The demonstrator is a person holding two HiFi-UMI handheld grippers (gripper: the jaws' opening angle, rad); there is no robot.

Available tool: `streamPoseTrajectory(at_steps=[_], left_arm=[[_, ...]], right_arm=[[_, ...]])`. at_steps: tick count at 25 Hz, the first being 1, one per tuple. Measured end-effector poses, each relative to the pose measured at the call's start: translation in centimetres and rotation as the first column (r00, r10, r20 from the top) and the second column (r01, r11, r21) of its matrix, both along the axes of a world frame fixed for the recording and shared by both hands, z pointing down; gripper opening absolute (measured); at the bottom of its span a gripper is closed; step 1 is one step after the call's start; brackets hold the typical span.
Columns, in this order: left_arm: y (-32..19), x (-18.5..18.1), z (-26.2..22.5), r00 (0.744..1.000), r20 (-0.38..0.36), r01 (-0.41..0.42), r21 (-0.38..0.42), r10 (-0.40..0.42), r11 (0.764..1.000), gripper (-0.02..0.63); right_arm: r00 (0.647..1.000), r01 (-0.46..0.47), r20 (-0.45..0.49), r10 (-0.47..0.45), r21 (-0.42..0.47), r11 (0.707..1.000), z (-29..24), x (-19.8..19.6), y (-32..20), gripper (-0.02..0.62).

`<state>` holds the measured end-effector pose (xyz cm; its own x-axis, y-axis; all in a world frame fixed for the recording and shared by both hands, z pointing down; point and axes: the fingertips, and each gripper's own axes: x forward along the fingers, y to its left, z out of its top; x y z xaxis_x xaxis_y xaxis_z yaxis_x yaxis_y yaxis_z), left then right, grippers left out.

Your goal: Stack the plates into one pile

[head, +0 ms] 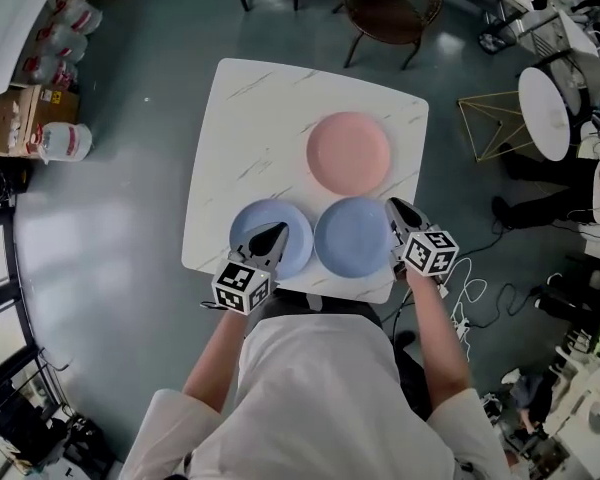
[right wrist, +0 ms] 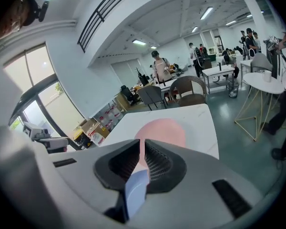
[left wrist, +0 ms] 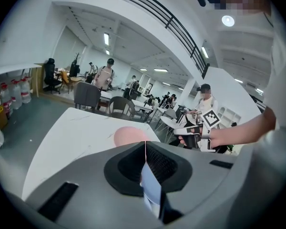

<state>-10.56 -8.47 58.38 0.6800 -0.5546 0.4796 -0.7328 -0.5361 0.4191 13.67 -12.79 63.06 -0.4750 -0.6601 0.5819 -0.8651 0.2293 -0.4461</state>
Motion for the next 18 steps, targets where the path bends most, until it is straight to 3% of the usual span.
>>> streamPoseTrajectory(at_steps=[8,18], left_arm=[[-0.3,1.5,2.1,1.0,0.009,-0.028,-0.035,0.028,0.999,0.017],[-1.0,2.8,3.8,0.999,0.018,-0.03,-0.063,0.032,0.998,0.017]], right_arm=[[1.0,0.007,-0.026,-0.01,-0.101,0.995,4.9,1.5,-0.3,0.029],[0.999,-0.02,0.023,0.025,-0.22,0.975,10.0,2.7,-1.4,0.077]])
